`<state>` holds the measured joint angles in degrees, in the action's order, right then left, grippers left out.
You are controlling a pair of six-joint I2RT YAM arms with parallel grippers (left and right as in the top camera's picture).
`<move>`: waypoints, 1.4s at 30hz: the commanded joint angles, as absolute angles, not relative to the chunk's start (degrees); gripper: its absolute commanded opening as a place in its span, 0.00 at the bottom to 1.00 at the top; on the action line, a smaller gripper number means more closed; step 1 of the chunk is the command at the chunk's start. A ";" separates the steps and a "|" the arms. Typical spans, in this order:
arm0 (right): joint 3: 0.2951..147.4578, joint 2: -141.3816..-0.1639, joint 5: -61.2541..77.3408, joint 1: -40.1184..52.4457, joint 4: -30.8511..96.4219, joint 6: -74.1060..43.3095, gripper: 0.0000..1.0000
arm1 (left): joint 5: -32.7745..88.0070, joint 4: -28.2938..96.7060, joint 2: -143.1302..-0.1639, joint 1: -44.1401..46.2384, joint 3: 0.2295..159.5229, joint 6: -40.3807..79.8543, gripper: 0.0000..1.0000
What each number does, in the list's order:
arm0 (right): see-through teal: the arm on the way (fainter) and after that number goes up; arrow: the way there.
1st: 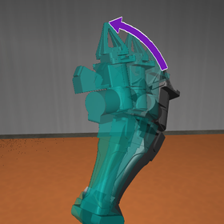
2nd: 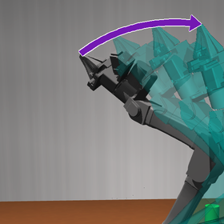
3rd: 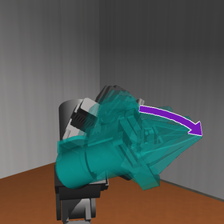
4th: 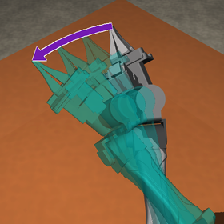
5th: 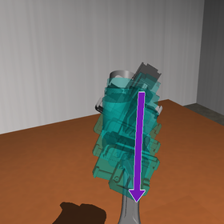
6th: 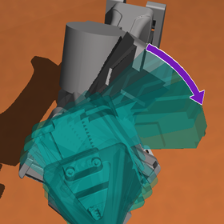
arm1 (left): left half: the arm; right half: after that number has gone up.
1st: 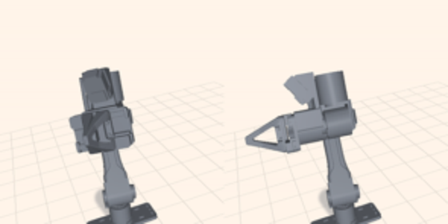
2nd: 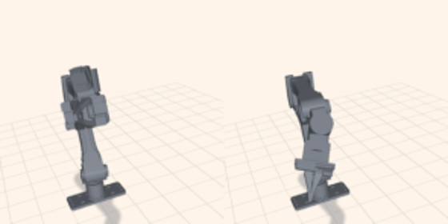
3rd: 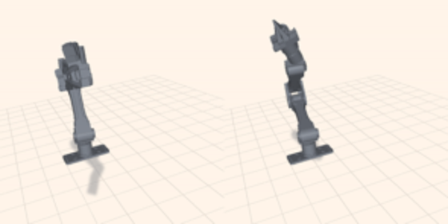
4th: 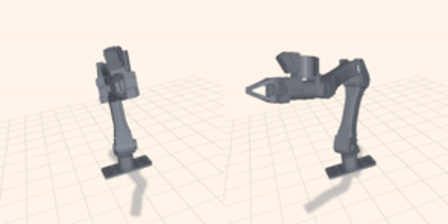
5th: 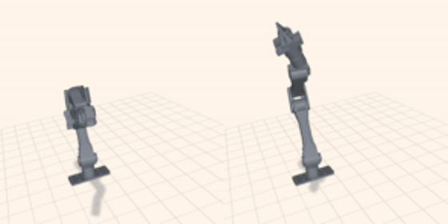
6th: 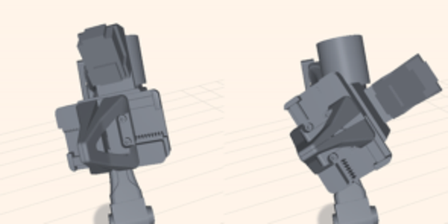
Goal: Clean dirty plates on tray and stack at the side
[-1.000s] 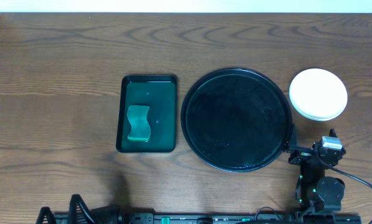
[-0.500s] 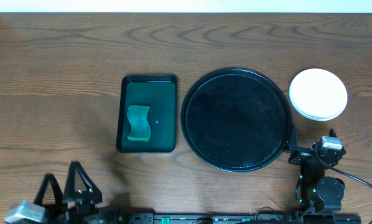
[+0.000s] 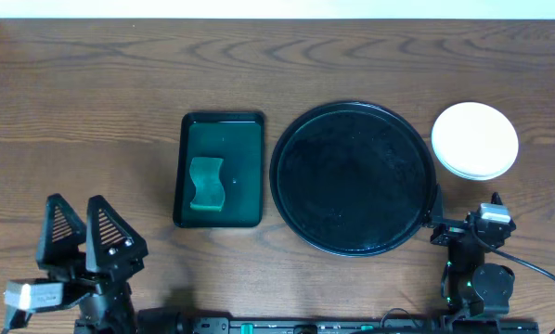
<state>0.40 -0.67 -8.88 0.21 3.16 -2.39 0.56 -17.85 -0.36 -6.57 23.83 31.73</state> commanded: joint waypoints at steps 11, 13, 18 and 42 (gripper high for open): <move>0.32 -0.32 -9.56 -0.16 3.27 -2.94 0.99 | 1.08 -26.09 -0.14 -6.02 10.79 31.83 0.82; 0.32 -0.32 -9.56 -0.16 3.27 -2.94 0.99 | 1.08 -26.11 -0.12 -6.02 9.56 31.83 0.82; 0.32 -0.32 -9.56 -0.16 3.27 -2.94 0.99 | 1.08 -26.09 -0.12 -6.02 6.55 31.83 0.83; 0.32 -0.32 -9.56 -0.16 3.27 -2.94 0.99 | 1.06 -14.48 -0.12 -6.02 0.23 31.75 0.82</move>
<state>0.40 -0.67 -8.88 0.21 3.16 -2.39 0.78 -17.37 -0.36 -6.24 0.56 31.75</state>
